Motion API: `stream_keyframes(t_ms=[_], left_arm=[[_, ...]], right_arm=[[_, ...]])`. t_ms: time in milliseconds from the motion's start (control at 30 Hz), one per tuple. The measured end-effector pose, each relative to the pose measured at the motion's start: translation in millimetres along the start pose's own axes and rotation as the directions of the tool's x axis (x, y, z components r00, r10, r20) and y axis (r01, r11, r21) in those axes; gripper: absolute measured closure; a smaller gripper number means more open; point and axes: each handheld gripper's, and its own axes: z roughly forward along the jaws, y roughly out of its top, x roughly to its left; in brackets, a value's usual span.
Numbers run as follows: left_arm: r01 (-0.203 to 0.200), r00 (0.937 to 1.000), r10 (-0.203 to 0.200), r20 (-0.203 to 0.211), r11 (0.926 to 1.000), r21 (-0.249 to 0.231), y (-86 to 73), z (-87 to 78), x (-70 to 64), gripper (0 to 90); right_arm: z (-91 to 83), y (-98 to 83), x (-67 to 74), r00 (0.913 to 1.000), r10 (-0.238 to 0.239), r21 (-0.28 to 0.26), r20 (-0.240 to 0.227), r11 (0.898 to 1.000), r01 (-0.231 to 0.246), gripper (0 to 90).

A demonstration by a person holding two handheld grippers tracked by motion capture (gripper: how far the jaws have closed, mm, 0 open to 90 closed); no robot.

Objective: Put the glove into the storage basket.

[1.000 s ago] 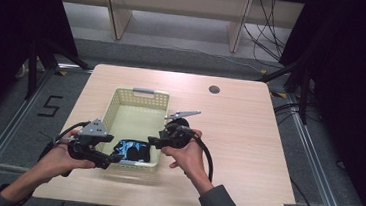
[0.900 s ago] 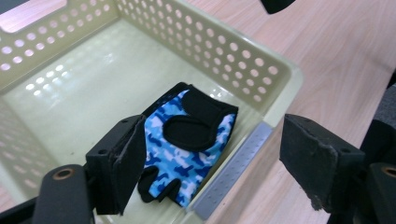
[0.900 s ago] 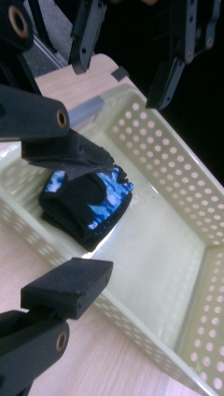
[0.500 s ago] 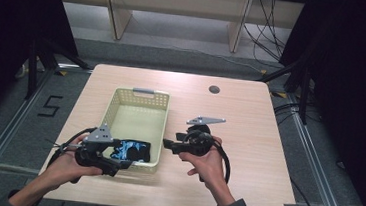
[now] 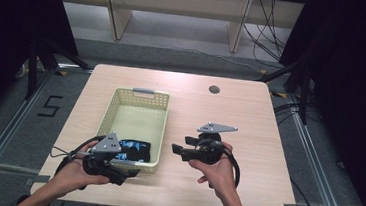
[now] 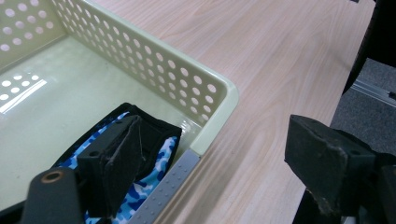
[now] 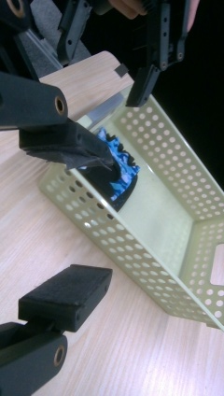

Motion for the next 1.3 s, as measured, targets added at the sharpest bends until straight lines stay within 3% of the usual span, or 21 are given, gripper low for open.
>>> stream_keyframes(t_ms=[33, 100, 167, 200, 233, 267, 333, 367, 467, 533, 600, 633, 733, 767, 800, 833, 867, 1200, 1233, 1267, 1300], left_arm=[[0.008, 0.9999, -0.008, -0.008, 1.0, -0.002, -0.2, 0.7, -0.9, 18.6], [-0.011, 0.9999, 0.011, -0.005, 0.9999, 0.012, 0.0, 1.0, 0.2, 18.8], [0.004, 1.0, -0.004, -0.001, 1.0, 0.0, -0.3, 2.1, -1.6, 19.0], [0.002, 1.0, -0.002, -0.002, 1.0, 0.001, -0.4, 2.1, -1.9, 19.0], [0.014, 0.9999, -0.014, -0.003, 0.9999, -0.003, -0.8, 2.6, -3.1, 19.2], [0.007, 1.0, -0.007, -0.001, 0.9999, -0.007, -1.0, 2.7, -3.1, 19.2], [-0.002, 1.0, 0.002, 0.008, 1.0, -0.008, -1.9, 2.4, -3.0, 19.2], [0.019, 0.9998, -0.018, 0.009, 0.9993, -0.032, -2.7, 4.2, -4.9, 19.1], [0.03, 0.9994, -0.029, 0.017, 0.9984, -0.049, -4.7, 5.9, -6.2, 18.6], [0.027, 0.9994, -0.026, 0.022, 0.9986, -0.045, -5.4, 6.5, -7.2, 18.4], [0.017, 0.9996, -0.016, 0.024, 0.999, -0.041, -6.1, 6.8, -8.4, 18.2], [0.023, 0.9996, -0.022, 0.02, 0.9985, -0.05, -6.0, 7.0, -9.8, 18.2], [0.002, 0.9999, -0.001, 0.012, 0.9986, -0.052, -5.3, 5.5, -11.9, 18.2], [-0.005, 0.9999, 0.005, 0.016, 0.9988, -0.049, -5.2, 5.1, -12.1, 18.2], [-0.014, 0.9998, 0.015, 0.013, 0.9992, -0.036, -5.0, 4.2, -12.0, 18.3], [-0.003, 0.9997, 0.004, 0.023, 0.9988, -0.048, -5.4, 5.1, -14.0, 18.2], [-0.005, 0.9997, 0.006, 0.025, 0.9991, -0.042, -5.6, 5.0, -14.9, 18.3], [-0.034, 0.9984, 0.035, 0.044, 0.9988, -0.036, -5.4, 7.6, -27.4, 18.2], [-0.037, 0.998, 0.039, 0.05, 0.9985, -0.039, -5.1, 8.0, -28.7, 18.2], [-0.028, 0.9983, 0.03, 0.05, 0.9986, -0.046, -4.7, 8.8, -30.8, 18.2], [-0.033, 0.998, 0.036, 0.052, 0.9984, -0.047, -4.5, 9.0, -31.3, 18.3]], right_arm=[[-0.7, -1.7, 1.1, 0.9996, 0.027, 0.006, -0.001, 1.0, -0.027, 40.0], [-1.9, -3.6, 0.2, 0.9999, 0.017, 0.002, -0.002, 1.0, -0.017, 39.9], [-3.1, -5.3, 0.1, 0.9998, 0.018, -0.004, -0.012, 1.0, -0.018, 39.8], [-4.5, -6.2, 2.6, 0.9987, 0.049, -0.002, -0.011, 0.999, -0.049, 39.7], [-5.1, -6.6, 0.3, 0.9997, 0.022, -0.013, -0.008, 1.0, -0.022, 39.7], [-6.6, -7.4, 2.0, 0.9991, 0.041, -0.009, -0.008, 0.999, -0.041, 39.5], [-8.0, -10.0, 1.6, 0.9998, 0.022, -0.03, 0.003, 0.999, -0.021, 39.0], [-9.0, -11.0, -0.5, 1.0, 0.006, -0.03, -0.001, 1.0, -0.007, 38.7], [-11.7, -17.1, -1.3, 0.9994, 0.031, -0.047, -0.014, 0.998, -0.032, 37.9], [-13.6, -19.7, -3.2, 0.9992, 0.03, -0.034, -0.027, 0.999, -0.031, 37.4], [-16.9, -22.7, -3.9, 0.9975, 0.059, -0.039, -0.037, 0.997, -0.061, 37.3], [-17.3, -23.8, -7.0, 0.9984, 0.038, -0.045, -0.042, 0.998, -0.04, 37.2], [-20.9, -27.4, -8.8, 0.9979, 0.059, -0.045, -0.028, 0.997, -0.06, 36.9], [-22.5, -27.9, -10.3, 0.9991, 0.038, -0.049, -0.016, 0.998, -0.039, 36.8], [-23.2, -29.0, -8.4, 0.9967, 0.076, -0.044, -0.029, 0.996, -0.078, 36.8], [-23.4, -29.7, -11.5, 0.9988, 0.043, -0.057, -0.024, 0.997, -0.044, 36.5], [-24.1, -30.5, -10.8, 0.9976, 0.062, -0.045, -0.032, 0.997, -0.064, 35.9], [-29.0, -43.8, -13.8, 0.9978, 0.05, -0.044, -0.043, 0.998, -0.052, 31.5], [-29.9, -45.3, -11.8, 0.9959, 0.078, -0.039, -0.047, 0.996, -0.079, 31.2], [-29.8, -46.9, -15.1, 0.9982, 0.047, -0.046, -0.038, 0.998, -0.049, 30.7], [-31.1, -48.6, -15.3, 0.9974, 0.06, -0.042, -0.039, 0.997, -0.062, 29.7]])
